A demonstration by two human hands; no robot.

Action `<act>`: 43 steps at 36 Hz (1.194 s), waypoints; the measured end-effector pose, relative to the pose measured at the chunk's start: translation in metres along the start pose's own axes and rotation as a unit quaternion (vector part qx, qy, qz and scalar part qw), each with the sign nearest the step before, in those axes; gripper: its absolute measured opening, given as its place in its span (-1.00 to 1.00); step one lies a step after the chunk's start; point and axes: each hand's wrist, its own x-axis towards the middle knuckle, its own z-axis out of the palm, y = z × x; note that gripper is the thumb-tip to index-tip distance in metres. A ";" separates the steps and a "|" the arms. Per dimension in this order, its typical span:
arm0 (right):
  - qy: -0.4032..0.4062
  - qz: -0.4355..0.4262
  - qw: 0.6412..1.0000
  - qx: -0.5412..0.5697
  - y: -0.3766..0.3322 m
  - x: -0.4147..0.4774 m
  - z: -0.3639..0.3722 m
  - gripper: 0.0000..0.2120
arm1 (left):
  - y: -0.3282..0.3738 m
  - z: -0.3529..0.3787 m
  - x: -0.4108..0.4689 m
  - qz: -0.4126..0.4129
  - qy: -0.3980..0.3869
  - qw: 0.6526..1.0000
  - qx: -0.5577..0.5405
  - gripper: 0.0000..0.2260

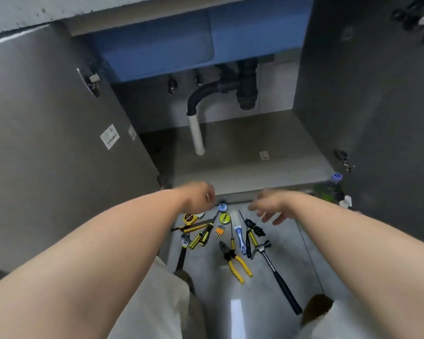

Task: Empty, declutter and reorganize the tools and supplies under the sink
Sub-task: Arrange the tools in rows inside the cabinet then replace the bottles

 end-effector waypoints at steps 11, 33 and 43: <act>0.017 0.086 0.983 -0.164 0.074 0.122 0.076 -0.81 | -0.072 0.106 0.098 -0.036 -0.096 0.993 -0.056 -0.78; 0.195 0.162 0.961 -0.112 0.180 0.184 0.169 -0.66 | -0.151 0.295 0.163 -0.392 -0.020 0.886 -0.247 0.15; 0.278 0.106 0.952 -0.066 0.167 0.198 0.177 -0.88 | -0.114 0.301 0.168 -0.321 0.022 0.922 -0.216 -0.08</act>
